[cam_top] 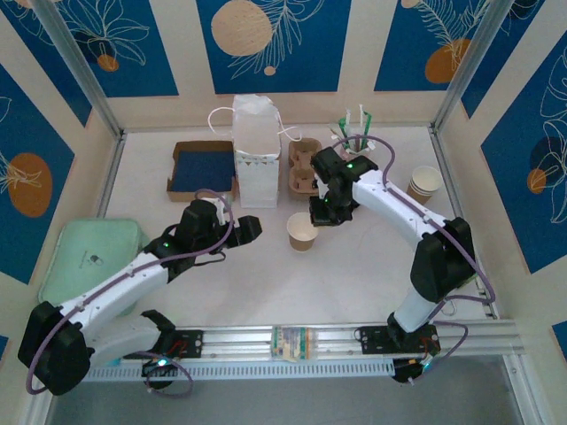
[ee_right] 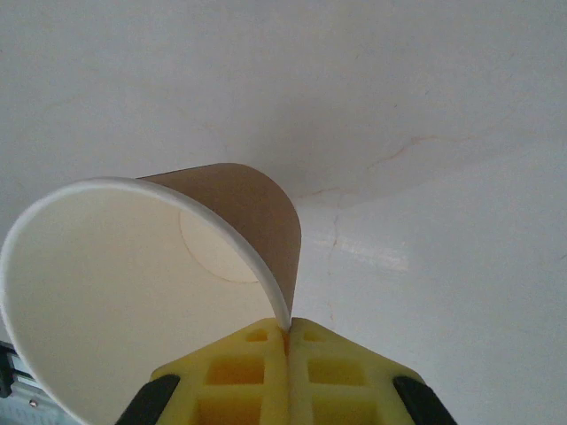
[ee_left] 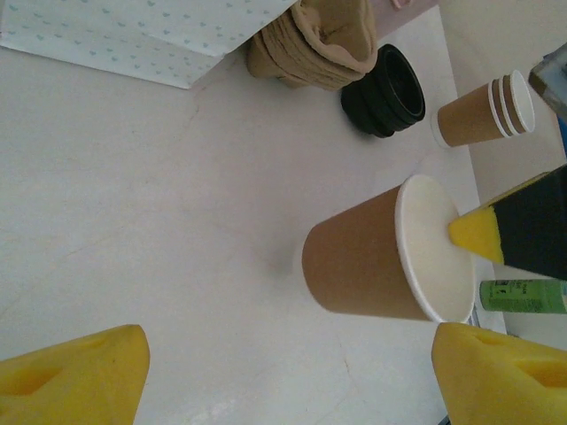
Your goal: Pack the takeout coffee
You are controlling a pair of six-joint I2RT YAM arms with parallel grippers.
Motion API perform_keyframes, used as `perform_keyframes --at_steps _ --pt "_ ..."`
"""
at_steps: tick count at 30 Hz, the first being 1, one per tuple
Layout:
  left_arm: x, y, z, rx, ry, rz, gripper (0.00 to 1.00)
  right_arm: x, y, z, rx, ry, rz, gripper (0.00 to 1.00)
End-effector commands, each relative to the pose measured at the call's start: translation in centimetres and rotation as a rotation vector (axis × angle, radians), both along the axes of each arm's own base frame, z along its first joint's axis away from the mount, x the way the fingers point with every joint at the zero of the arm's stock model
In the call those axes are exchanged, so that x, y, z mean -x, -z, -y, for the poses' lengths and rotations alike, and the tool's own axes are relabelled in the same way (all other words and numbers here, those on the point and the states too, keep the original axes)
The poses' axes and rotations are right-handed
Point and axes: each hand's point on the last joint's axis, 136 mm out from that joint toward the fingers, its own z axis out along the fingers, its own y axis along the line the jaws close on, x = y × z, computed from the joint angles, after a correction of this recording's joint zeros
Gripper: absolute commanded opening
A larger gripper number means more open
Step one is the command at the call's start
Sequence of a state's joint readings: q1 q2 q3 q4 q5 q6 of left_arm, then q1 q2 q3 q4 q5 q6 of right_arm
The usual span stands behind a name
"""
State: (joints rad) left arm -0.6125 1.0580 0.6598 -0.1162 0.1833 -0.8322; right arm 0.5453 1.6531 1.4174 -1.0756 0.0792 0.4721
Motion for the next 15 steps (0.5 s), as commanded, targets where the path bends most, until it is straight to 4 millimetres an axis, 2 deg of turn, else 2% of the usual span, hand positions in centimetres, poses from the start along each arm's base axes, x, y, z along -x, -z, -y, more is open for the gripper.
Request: perform_keyframes --at_steps 1,15 --pt "-0.2 -0.1 -0.1 -0.007 0.001 -0.004 0.83 0.4 1.1 0.1 0.025 0.015 -0.020 0.02" --pt "-0.3 0.3 -0.1 -0.011 -0.001 -0.006 0.83 1.4 3.4 -0.8 0.045 0.027 -0.007 0.05"
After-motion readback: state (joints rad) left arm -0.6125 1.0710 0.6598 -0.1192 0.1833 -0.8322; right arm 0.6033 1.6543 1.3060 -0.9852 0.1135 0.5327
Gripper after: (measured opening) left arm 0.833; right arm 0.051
